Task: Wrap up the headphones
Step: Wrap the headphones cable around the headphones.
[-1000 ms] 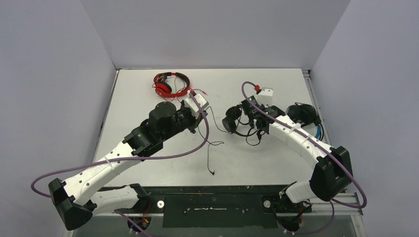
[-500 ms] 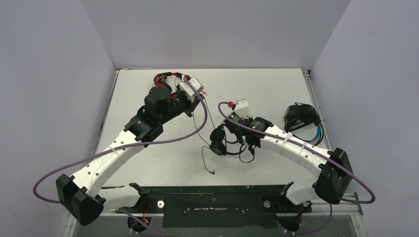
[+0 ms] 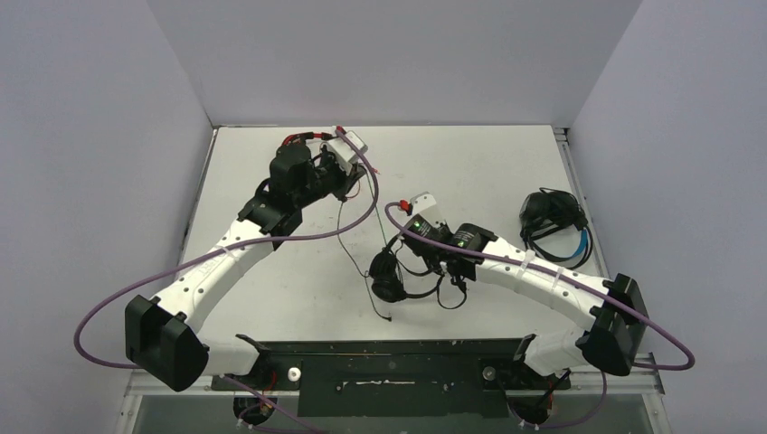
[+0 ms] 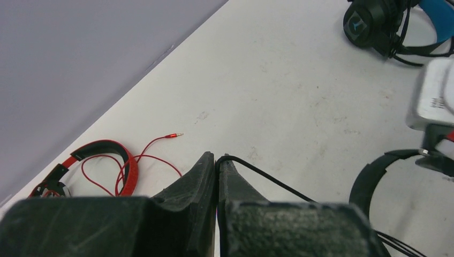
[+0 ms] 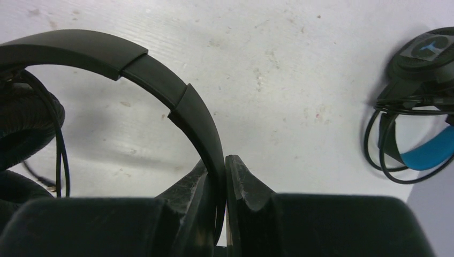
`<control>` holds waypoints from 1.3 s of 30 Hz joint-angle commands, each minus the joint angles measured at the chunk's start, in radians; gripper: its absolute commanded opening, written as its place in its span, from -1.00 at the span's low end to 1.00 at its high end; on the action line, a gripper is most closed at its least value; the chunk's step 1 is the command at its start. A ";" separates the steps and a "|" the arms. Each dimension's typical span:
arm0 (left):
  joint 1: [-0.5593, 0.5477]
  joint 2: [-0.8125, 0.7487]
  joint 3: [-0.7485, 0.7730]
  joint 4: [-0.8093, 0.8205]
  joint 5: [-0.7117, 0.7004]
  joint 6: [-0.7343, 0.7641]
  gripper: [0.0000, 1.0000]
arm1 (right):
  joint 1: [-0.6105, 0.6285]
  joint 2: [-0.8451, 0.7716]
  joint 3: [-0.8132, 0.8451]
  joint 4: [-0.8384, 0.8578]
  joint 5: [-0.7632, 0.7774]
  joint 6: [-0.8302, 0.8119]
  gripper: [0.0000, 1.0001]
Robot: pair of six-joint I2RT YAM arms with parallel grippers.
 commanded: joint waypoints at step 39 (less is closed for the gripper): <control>0.133 0.106 -0.418 1.019 0.158 -0.812 -1.00 | -0.188 -0.216 0.430 0.123 -0.349 0.224 -1.00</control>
